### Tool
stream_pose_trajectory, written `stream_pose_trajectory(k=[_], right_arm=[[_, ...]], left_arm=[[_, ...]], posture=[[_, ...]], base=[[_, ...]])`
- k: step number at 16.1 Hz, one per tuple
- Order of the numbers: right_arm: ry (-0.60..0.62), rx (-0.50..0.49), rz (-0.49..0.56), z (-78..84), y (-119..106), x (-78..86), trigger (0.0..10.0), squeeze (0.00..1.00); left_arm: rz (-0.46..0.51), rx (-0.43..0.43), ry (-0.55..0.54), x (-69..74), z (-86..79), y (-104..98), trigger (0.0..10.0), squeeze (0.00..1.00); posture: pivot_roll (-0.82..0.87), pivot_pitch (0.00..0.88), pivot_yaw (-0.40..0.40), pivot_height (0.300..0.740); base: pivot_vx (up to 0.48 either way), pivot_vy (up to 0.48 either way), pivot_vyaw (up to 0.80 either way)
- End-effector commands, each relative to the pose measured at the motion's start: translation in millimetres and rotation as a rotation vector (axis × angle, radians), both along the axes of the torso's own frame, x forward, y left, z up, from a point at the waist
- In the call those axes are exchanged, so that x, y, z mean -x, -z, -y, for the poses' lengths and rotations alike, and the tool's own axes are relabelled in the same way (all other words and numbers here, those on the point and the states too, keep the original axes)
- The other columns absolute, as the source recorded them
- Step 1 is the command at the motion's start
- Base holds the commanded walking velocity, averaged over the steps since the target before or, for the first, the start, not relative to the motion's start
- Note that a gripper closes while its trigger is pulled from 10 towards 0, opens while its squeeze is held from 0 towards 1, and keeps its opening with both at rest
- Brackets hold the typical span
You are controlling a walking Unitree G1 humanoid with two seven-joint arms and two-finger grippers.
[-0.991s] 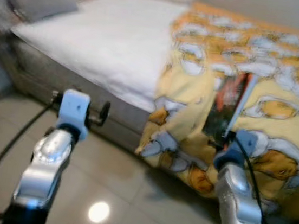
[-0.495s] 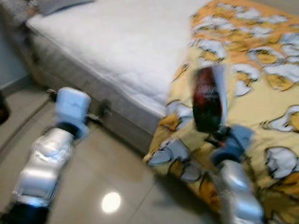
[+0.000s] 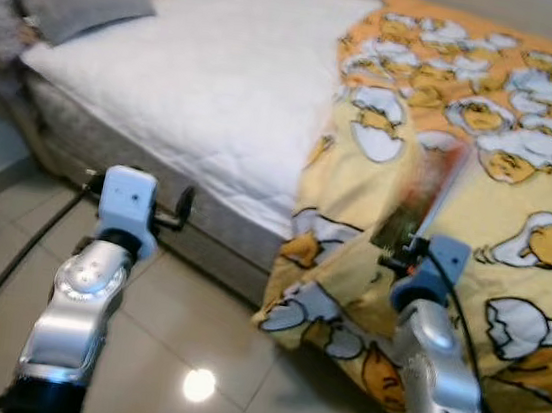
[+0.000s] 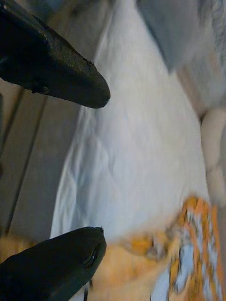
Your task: Clean up the room
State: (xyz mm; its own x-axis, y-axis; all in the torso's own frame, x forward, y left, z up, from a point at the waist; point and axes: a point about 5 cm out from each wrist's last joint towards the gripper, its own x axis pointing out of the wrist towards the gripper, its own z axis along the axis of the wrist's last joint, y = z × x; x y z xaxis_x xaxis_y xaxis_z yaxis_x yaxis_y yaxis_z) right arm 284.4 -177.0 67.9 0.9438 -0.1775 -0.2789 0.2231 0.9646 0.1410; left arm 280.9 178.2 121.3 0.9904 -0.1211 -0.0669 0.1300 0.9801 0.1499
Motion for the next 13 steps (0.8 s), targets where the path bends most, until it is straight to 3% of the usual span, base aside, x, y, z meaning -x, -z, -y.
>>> stream_pose_trajectory(k=[1,12,13], right_arm=[[0.002,0.002,0.046,-1.6,-10.4,-4.9,10.0,0.0],[0.013,0.0,0.044,-1.5,-10.3,-6.3,10.0,0.0],[0.014,0.002,0.044,-1.2,-10.3,-6.2,10.0,0.0]], left_arm=[[0.006,-0.018,-0.009,-0.8,-5.8,-3.5,10.0,0.0],[0.004,-0.016,-0.008,-2.6,-7.6,-4.3,10.0,0.0],[0.003,-0.016,-0.008,-2.7,-7.5,-4.2,10.0,0.0]], posture=[[0.19,0.0,0.005,0.74],[0.19,0.0,0.011,0.74],[0.19,0.0,0.011,0.74]], base=[[0.341,0.0,-0.79],[0.342,0.0,-0.8],[0.337,0.0,0.0]])
